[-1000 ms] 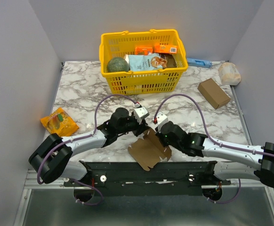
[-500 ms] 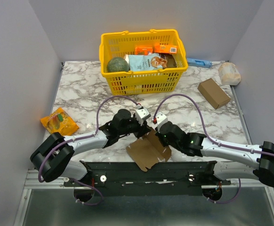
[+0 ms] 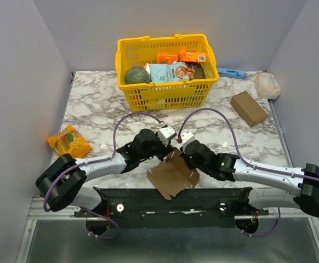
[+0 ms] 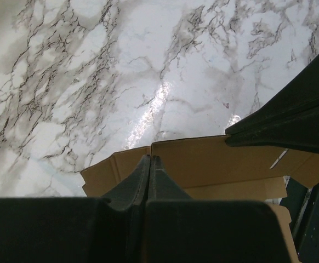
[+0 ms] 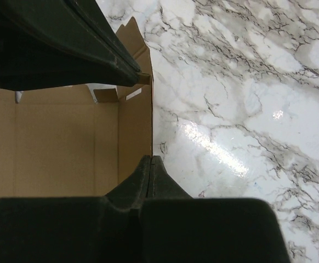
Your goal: Fold the paper box
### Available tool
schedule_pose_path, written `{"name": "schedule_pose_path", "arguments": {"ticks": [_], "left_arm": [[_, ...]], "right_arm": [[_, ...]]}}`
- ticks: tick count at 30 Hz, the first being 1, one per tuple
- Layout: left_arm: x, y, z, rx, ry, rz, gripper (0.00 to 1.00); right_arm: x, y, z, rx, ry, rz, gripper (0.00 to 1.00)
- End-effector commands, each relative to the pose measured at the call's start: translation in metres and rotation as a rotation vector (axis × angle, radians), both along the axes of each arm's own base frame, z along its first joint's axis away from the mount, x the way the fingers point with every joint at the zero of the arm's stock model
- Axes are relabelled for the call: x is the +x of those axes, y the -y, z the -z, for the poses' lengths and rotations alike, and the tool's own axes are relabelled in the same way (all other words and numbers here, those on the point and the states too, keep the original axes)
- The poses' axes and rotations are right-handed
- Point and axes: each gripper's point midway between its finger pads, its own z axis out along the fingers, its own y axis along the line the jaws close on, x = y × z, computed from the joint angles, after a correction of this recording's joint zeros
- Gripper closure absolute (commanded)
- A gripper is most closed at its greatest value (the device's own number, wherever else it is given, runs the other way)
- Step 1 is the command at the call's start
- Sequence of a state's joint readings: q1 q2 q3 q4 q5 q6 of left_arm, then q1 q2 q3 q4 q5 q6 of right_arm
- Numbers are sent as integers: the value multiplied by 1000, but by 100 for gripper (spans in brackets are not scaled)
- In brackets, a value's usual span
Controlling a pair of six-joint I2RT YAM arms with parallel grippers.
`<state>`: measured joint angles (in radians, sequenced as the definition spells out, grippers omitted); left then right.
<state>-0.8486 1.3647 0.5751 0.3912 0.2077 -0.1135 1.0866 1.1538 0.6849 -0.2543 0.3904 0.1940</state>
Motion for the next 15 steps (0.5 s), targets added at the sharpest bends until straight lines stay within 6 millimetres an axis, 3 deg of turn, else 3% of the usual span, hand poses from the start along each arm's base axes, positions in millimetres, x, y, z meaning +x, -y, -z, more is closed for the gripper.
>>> {"name": "schedule_pose_path", "arguments": {"ticks": [1, 2, 3, 5, 6, 10, 12, 15], "left_arm": [[23, -28, 0, 15, 58, -230, 100], [25, -34, -1, 8, 76, -260, 100], [29, -40, -9, -7, 99, -295, 100], [36, -51, -14, -7, 136, -363, 100], [39, -53, -16, -10, 149, -379, 100], [41, -59, -21, -28, 196, -402, 100], [40, -60, -22, -37, 221, -390, 100], [36, -59, -23, -44, 254, -365, 100]], "right_arm": [[17, 1, -33, 65, 46, 135, 75], [16, 2, -39, 89, 25, 180, 68], [19, 5, -46, 103, 30, 224, 52], [16, 10, -54, 166, -12, 318, 40], [18, 9, -67, 212, -11, 357, 32], [11, 7, -76, 419, -119, 514, 17], [7, -8, -82, 555, -182, 524, 16], [8, -20, -72, 671, -256, 569, 14]]}}
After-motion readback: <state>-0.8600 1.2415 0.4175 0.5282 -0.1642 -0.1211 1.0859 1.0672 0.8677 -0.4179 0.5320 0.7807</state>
